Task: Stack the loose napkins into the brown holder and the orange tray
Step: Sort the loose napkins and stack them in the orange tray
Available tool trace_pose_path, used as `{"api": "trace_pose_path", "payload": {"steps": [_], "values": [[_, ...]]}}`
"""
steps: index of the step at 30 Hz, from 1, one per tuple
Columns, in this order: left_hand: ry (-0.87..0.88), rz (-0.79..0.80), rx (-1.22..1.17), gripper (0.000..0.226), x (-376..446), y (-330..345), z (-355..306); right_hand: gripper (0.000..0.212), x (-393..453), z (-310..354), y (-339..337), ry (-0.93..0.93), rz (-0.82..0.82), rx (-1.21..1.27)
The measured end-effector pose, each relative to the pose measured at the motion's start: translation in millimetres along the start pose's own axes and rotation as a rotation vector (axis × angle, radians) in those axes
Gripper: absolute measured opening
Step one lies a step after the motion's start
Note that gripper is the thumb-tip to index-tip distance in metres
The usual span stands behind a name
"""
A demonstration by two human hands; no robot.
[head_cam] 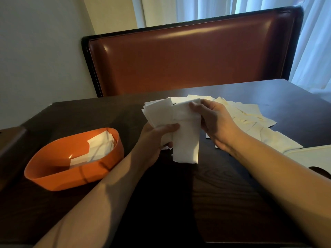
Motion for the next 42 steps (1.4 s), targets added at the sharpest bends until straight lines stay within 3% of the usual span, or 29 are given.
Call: {"api": "trace_pose_path", "payload": {"steps": [5,10,14,25,29,34,36,39,42], "values": [[0.053,-0.070,-0.043,0.032,-3,-3,-9,0.037,-2,12,-10,-0.048,-0.126,-0.143],[0.063,-0.096,-0.087,0.029,-8,-2,-14,0.036,-10,28,9,-0.201,0.076,-0.372],[0.046,-0.116,-0.120,0.030,-7,-4,-13,0.024,-12,30,14,-0.294,0.064,-0.541],[0.016,-0.102,-0.178,0.026,-5,-1,-10,0.013,-15,36,12,-0.360,0.010,-0.560],[-0.044,-0.163,-0.233,0.012,0,-12,-2,0.010,-13,37,7,-0.386,-0.035,-0.594],[-0.049,-0.175,-0.307,0.007,5,-19,0,0.014,-13,58,-4,-0.570,-0.185,-0.717],[-0.031,-0.175,-0.299,0.007,8,-21,1,0.017,-8,56,-3,-0.448,-0.038,-0.521],[-0.027,-0.125,-0.268,0.019,8,-19,2,0.005,-13,33,17,-0.049,0.256,-0.075],[-0.095,0.010,-0.229,0.035,5,-5,5,0.010,-13,28,21,-0.124,0.220,-0.240]]}}
Point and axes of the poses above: each hand's wrist, its own x-axis towards the middle knuckle, its own y-axis out of the palm, z = x × y, the point moved 8 cm from there along x, towards the middle knuckle
